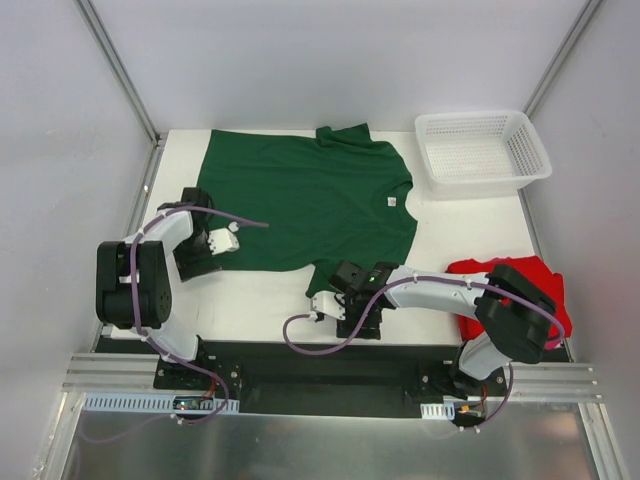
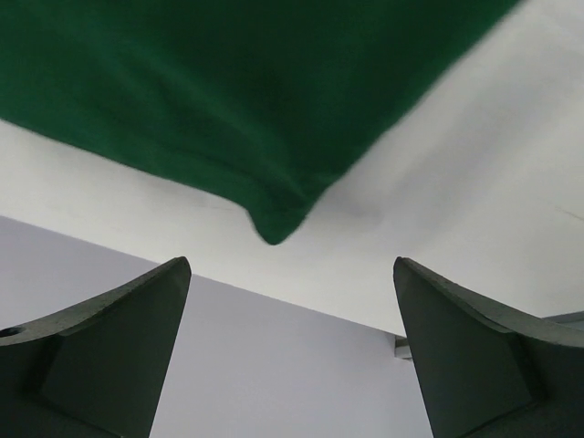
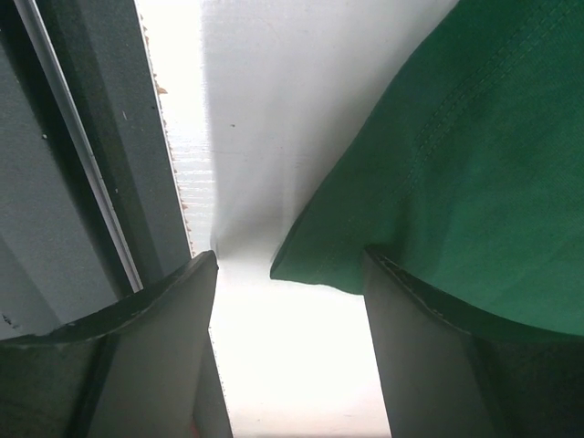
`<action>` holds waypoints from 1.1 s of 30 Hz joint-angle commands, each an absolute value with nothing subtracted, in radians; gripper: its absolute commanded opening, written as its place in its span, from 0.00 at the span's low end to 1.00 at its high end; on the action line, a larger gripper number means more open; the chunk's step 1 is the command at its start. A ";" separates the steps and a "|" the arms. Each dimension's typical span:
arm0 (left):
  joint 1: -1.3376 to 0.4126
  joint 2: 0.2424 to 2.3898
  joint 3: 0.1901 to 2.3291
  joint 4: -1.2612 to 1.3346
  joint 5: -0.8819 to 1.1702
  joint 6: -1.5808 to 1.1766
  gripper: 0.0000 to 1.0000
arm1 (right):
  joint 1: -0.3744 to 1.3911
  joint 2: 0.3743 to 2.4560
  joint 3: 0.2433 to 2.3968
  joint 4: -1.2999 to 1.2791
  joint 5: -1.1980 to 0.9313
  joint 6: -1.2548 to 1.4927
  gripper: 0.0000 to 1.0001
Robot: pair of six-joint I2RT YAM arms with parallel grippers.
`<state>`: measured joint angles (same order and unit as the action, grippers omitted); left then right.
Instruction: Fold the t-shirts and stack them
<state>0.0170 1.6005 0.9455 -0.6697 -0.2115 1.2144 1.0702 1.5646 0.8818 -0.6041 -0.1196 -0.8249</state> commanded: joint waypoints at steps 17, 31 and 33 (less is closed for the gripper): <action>0.035 1.608 0.980 -0.689 -0.134 1.216 0.92 | 1.071 1.574 0.936 -0.657 -0.147 -0.804 0.66; 0.020 1.658 0.988 -0.690 -0.135 1.220 0.90 | 1.075 1.572 0.942 -0.676 -0.153 -0.804 0.64; 0.020 1.678 1.000 -0.692 -0.132 1.216 0.90 | 1.075 1.568 0.942 -0.680 -0.153 -0.804 0.64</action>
<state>0.0315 1.6417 0.9562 -0.6678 -0.1627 1.1995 1.0710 1.5688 0.9096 -0.6445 -0.1284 -0.8150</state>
